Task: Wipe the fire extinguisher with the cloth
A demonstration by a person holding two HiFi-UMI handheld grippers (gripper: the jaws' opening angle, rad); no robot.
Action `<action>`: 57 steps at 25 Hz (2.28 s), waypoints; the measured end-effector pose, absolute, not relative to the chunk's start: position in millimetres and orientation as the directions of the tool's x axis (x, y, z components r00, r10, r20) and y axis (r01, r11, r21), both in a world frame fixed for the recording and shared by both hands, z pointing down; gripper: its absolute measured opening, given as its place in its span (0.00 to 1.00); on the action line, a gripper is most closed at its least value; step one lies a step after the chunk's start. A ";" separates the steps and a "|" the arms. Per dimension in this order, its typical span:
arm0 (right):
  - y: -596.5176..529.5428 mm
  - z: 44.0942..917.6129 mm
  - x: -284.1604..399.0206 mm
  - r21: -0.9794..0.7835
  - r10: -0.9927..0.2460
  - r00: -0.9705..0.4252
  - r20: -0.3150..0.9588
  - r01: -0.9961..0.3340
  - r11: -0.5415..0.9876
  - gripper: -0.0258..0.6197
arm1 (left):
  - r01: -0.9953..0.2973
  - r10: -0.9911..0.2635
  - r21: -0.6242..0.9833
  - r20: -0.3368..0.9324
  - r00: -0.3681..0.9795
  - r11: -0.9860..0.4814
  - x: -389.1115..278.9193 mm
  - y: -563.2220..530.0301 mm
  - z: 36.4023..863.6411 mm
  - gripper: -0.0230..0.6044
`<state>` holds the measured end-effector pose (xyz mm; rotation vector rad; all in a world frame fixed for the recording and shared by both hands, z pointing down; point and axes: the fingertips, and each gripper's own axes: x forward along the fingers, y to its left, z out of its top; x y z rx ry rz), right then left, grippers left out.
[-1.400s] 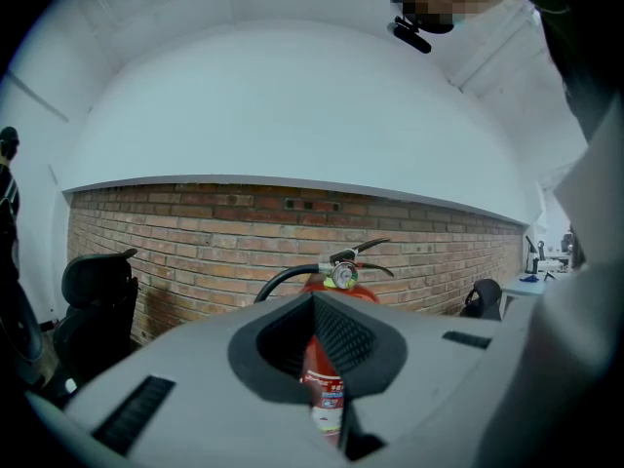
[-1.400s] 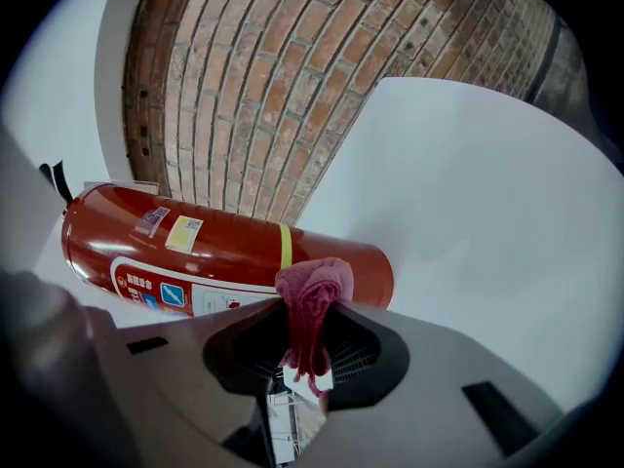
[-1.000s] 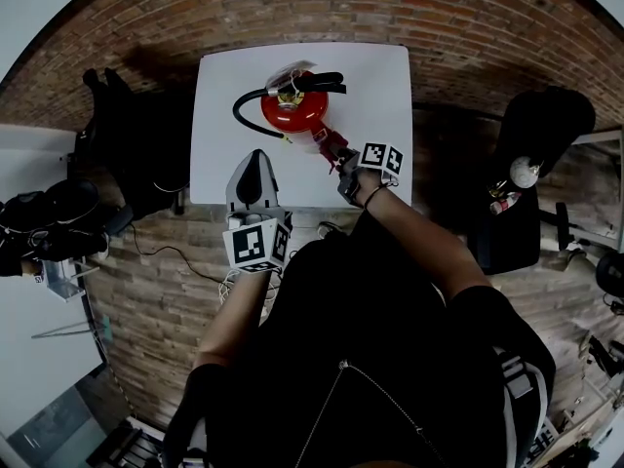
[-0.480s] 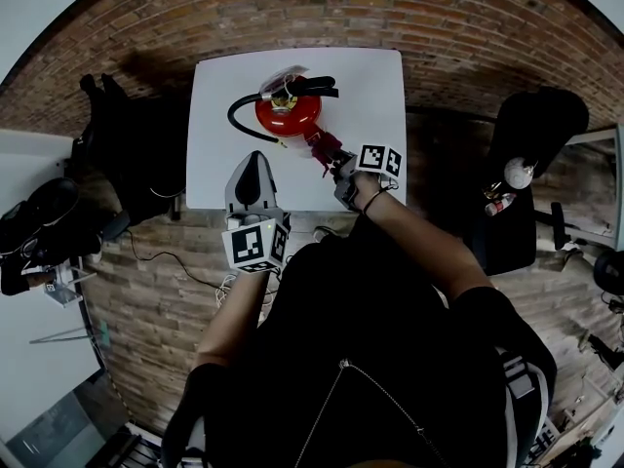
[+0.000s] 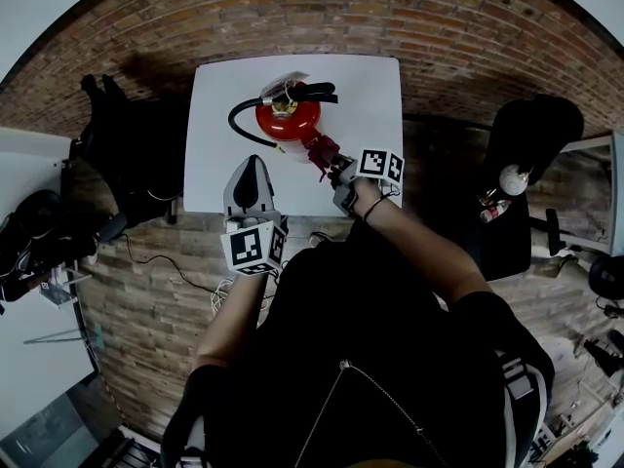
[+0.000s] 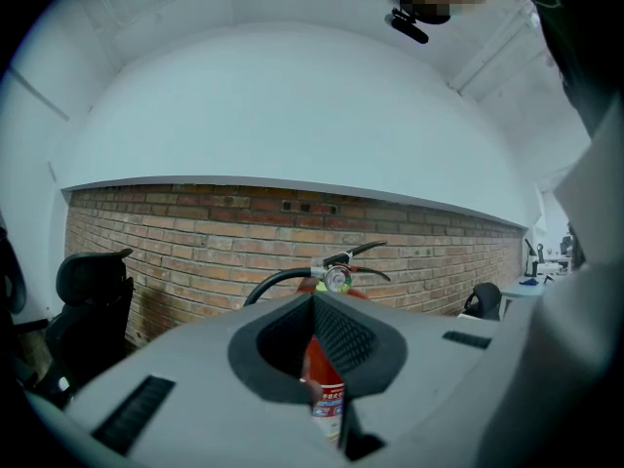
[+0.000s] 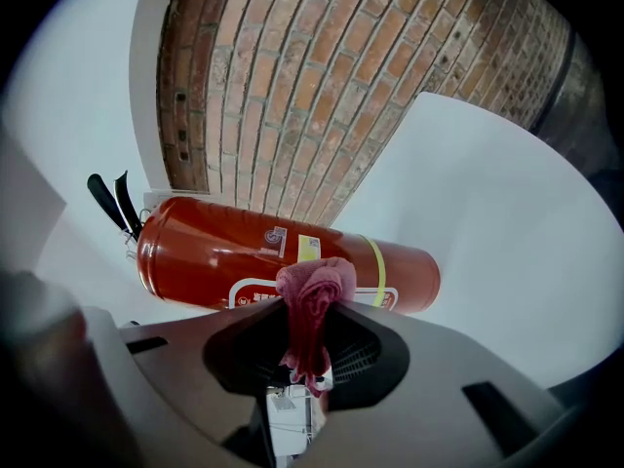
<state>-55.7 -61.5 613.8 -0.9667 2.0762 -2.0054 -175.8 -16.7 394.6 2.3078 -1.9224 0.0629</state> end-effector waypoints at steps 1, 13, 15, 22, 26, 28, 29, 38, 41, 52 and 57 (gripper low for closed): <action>-61.6 611.4 -55.4 -0.929 -0.497 -0.795 0.348 -0.365 -0.065 0.20 | -0.982 -0.976 0.079 0.118 0.182 -0.173 -176.1 -16.7 394.8 0.05; -61.4 577.6 -53.7 -0.946 -0.516 -0.805 0.292 -0.322 -0.033 0.20 | -0.982 -0.978 0.089 0.119 0.174 -0.164 -176.8 -12.7 397.8 0.05; -61.6 571.5 -53.6 -0.948 -0.521 -0.806 0.282 -0.318 -0.022 0.20 | -0.982 -0.978 0.092 0.116 0.174 -0.163 -176.9 -12.1 398.1 0.05; -61.2 551.0 -53.2 -0.957 -0.543 -0.803 0.248 -0.291 -0.008 0.20 | -0.982 -0.978 0.091 0.113 0.174 -0.165 -178.4 -9.3 397.9 0.05; -61.5 538.4 -52.8 -0.960 -0.554 -0.802 0.225 -0.279 0.013 0.20 | -0.983 -0.979 0.091 0.113 0.172 -0.162 -180.0 -7.0 398.5 0.05; -61.1 533.9 -52.3 -0.962 -0.559 -0.800 0.217 -0.272 0.016 0.20 | -0.982 -0.978 0.093 0.117 0.173 -0.162 -179.8 -5.1 399.6 0.05; -60.8 531.6 -52.0 -0.963 -0.562 -0.800 0.212 -0.268 0.017 0.20 | -0.982 -0.978 0.094 0.117 0.174 -0.163 -179.2 -4.1 400.1 0.05; -60.1 504.1 -50.9 -0.969 -0.583 -0.795 0.166 -0.241 0.053 0.20 | -0.980 -0.976 0.101 0.117 0.183 -0.171 -180.0 6.8 403.1 0.05; -60.3 493.6 -50.6 -0.970 -0.589 -0.794 0.151 -0.234 0.066 0.20 | -0.981 -0.977 0.102 0.116 0.179 -0.167 -183.3 9.5 402.6 0.05; -58.4 463.1 -48.3 -0.972 -0.611 -0.784 0.114 -0.216 0.095 0.20 | -0.981 -0.978 0.103 0.111 0.175 -0.164 -190.7 18.8 399.8 0.05; -58.3 450.0 -46.6 -0.977 -0.619 -0.781 0.079 -0.183 0.107 0.20 | -0.981 -0.979 0.104 0.109 0.172 -0.161 -194.9 21.5 401.2 0.05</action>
